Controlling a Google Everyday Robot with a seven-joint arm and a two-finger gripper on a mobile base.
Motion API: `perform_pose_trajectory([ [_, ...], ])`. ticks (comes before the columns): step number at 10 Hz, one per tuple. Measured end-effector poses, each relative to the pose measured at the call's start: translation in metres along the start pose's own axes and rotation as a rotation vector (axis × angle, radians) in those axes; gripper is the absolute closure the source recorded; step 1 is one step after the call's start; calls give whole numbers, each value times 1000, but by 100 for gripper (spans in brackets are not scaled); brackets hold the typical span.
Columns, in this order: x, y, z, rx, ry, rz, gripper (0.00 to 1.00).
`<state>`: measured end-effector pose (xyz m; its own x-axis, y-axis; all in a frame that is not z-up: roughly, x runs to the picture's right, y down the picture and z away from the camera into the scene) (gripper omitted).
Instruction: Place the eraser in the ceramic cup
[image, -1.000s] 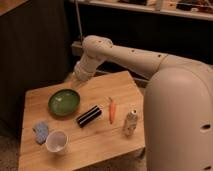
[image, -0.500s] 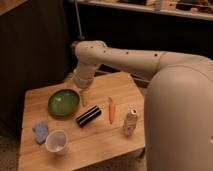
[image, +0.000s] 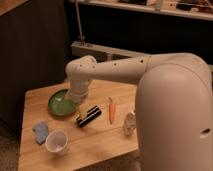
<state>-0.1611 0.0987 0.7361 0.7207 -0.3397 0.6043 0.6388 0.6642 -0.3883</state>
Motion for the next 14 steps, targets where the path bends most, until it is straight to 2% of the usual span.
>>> perform_pose_trajectory([
  [2,-5,6,14,15,6,-10,20],
  [6,10,13,43,62,-2,14,20],
  [9,30,12,54,80,11,22,20],
  [11,32,11,63,70,22,7,20],
  [14,39,20,94,43,8,-9,20],
])
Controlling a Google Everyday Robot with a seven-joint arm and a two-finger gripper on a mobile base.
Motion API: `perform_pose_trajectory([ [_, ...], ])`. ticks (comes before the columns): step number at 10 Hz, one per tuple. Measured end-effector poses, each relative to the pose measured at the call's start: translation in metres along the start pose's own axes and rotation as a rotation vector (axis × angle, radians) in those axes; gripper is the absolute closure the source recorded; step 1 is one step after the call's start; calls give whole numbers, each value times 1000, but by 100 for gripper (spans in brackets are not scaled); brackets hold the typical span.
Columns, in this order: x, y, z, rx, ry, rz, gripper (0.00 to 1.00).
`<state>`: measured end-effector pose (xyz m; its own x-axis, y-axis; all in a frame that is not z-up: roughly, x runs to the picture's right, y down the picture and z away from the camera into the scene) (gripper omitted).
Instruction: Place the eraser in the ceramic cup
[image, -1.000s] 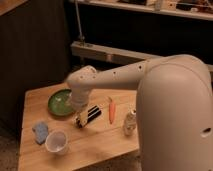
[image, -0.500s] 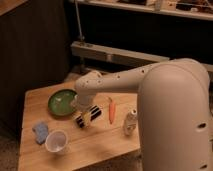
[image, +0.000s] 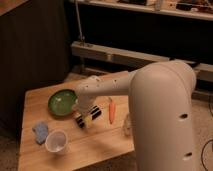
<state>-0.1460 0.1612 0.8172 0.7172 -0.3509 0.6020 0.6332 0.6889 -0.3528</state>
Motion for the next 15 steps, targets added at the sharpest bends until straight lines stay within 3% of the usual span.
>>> perform_pose_trajectory([
  [3,4,14,16,-24,-21,-1,20],
  [10,13,12,23,-65,-17,11,21],
  [13,9,3,27,-90,-25,6,49],
  [15,6,1,28,-106,-30,-4,57],
])
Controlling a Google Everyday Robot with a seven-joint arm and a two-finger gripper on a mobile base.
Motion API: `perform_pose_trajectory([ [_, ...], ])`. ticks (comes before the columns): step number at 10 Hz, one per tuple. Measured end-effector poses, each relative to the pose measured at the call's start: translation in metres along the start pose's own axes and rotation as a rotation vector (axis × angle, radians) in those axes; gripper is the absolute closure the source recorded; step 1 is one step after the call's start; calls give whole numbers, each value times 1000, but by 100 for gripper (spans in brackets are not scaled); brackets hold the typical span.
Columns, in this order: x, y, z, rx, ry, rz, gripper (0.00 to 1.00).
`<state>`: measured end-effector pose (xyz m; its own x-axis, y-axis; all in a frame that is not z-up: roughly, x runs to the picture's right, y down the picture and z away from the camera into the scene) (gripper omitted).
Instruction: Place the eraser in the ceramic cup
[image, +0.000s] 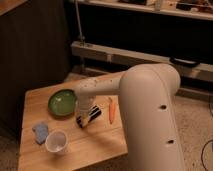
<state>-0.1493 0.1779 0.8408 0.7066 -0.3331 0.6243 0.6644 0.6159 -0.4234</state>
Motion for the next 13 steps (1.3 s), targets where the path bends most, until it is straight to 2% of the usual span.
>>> perform_pose_trajectory([
  [5,-2,3,5,-35,-11,-19,57],
  [9,-5,1,4,-49,-16,-41,57],
  [10,-8,0,4,-54,-21,-51,62],
  [12,-11,-2,3,-59,-27,-64,80],
  [13,-15,-1,3,-66,-35,-73,92],
])
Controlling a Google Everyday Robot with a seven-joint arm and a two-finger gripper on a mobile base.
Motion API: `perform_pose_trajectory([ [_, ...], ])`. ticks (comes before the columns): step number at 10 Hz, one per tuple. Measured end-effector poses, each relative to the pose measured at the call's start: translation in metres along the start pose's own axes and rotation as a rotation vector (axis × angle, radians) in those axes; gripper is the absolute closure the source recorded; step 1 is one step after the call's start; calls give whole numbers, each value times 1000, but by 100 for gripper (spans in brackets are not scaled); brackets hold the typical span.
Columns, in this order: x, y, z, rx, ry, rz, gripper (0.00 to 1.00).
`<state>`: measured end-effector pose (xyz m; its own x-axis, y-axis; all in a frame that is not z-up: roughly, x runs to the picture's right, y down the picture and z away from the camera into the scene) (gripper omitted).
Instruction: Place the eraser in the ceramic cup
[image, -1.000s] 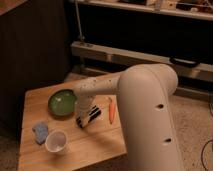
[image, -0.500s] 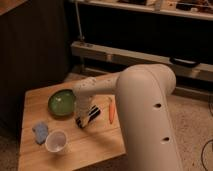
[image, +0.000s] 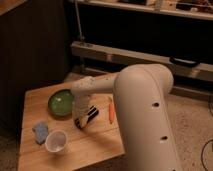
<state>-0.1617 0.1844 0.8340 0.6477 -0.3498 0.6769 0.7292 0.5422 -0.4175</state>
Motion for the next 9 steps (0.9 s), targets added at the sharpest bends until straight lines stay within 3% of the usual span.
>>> perform_pose_trajectory([
  [2,-5,0,1,-3,-27,4,100],
  [5,-2,0,-16,41,-115,95,100],
  [6,0,-2,-29,67,-143,123,100],
  [9,-4,-10,-95,178,-242,198,100],
])
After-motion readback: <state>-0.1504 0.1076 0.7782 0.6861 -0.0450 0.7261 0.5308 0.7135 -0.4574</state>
